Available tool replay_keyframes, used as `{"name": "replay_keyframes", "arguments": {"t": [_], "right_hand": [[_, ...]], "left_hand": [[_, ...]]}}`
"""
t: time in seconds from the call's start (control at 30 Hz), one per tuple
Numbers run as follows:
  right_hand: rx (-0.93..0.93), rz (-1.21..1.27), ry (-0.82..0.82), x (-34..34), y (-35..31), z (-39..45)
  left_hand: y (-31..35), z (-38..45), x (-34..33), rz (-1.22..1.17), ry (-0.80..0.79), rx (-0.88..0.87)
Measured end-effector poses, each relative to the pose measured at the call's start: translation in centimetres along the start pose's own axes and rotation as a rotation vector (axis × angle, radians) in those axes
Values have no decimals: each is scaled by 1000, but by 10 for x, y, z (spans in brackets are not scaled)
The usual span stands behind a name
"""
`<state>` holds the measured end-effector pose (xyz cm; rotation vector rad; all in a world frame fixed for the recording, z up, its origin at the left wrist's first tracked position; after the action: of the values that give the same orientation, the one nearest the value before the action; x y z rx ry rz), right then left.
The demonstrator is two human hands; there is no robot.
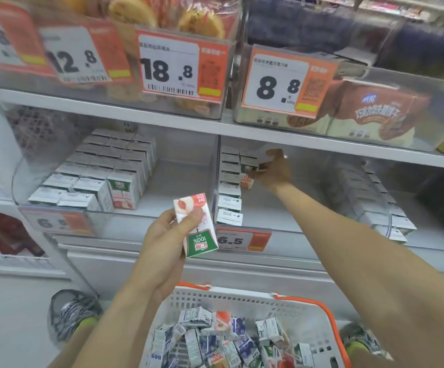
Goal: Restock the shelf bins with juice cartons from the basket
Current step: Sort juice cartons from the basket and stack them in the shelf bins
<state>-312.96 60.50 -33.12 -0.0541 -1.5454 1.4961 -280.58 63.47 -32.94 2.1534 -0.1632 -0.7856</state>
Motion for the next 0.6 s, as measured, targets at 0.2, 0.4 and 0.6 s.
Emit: {"name": "replay_keyframes", "arguments": {"t": [0.2,0.4,0.6], "right_hand": [[405,-68,182,54,-94,-97],[396,82,-392,-20,-145,-210],[257,459,-256,-55,-159,-213]], "left_hand": [[3,-9,18,-102,53,-33],[20,-18,15,-252,10,-152],[34,-28,23,-392,-77,-226]]}}
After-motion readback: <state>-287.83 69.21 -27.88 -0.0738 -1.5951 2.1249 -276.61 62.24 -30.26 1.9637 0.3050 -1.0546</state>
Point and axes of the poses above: each hand's wrist, its own z-axis towards the middle knuckle, its own x-axis out of the back of the hand, y = z × x, the point moved 8 cm from there along z, towards the middle knuckle, and after that the axes turned 14 degrees about x, right-handed, at the moved point
